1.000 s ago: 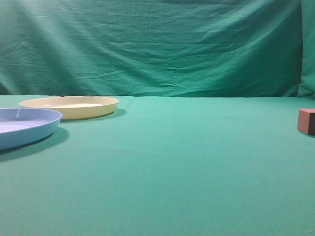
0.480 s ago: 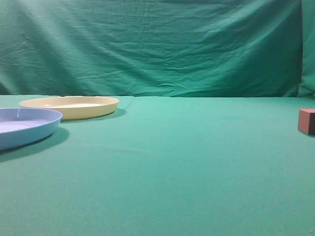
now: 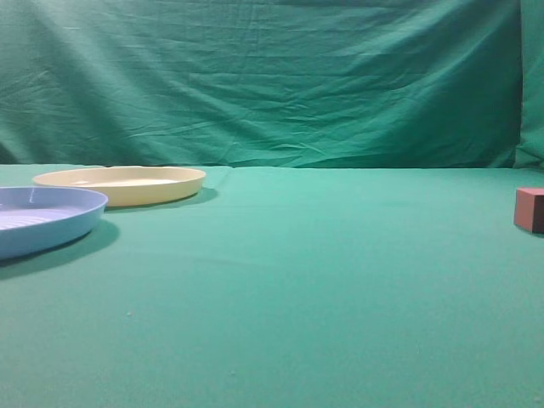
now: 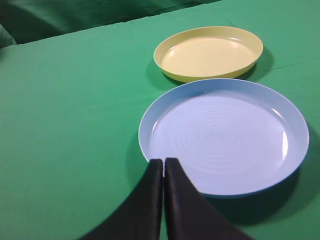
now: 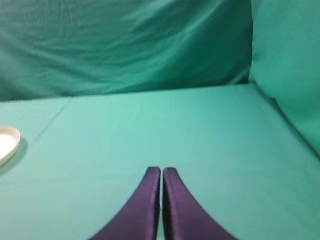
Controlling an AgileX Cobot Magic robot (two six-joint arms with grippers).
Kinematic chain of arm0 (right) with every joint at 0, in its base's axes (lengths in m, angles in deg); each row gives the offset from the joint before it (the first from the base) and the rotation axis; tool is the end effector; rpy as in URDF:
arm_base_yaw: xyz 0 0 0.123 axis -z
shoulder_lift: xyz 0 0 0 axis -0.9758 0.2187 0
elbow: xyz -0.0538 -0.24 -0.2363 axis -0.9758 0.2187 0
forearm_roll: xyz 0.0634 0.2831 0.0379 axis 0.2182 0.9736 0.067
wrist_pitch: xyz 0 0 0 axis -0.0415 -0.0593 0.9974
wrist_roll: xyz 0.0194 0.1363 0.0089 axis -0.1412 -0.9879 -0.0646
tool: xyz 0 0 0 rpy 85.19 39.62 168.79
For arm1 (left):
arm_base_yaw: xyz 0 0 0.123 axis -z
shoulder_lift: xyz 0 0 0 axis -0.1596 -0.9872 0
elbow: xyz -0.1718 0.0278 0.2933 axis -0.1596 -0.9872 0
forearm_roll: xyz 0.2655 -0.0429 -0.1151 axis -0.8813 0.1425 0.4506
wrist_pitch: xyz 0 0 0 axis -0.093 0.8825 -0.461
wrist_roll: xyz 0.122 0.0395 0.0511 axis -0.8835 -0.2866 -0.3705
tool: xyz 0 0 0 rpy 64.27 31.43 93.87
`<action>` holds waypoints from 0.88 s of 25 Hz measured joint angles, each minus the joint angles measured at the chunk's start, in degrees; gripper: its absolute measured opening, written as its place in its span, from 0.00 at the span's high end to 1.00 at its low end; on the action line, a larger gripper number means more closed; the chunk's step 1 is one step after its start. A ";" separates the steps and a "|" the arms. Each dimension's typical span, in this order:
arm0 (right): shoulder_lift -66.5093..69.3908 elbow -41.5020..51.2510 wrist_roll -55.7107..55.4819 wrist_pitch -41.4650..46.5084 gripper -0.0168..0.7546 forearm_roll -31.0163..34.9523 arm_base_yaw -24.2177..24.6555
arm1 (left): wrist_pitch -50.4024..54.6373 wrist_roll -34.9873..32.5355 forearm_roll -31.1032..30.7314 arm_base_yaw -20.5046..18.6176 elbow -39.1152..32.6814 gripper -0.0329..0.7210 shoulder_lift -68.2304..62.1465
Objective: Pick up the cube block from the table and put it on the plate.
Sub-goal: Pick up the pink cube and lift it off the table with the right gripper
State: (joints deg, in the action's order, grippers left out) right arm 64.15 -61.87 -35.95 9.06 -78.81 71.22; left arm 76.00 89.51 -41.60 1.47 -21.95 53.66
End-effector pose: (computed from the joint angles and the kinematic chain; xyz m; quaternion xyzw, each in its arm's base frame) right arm 0.1052 0.0168 0.2394 -0.0035 0.7760 0.0897 0.6243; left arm 0.0828 -0.0065 0.1630 0.0954 0.7904 0.0009 0.6051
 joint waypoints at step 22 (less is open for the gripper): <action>55.22 -27.71 14.38 19.97 0.98 4.06 -2.19 | 0.00 0.00 0.00 0.00 0.00 0.96 0.00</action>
State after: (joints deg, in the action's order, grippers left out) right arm 119.37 -89.58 -21.57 29.02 -74.75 69.03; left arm 76.00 89.51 -41.60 1.47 -21.95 53.66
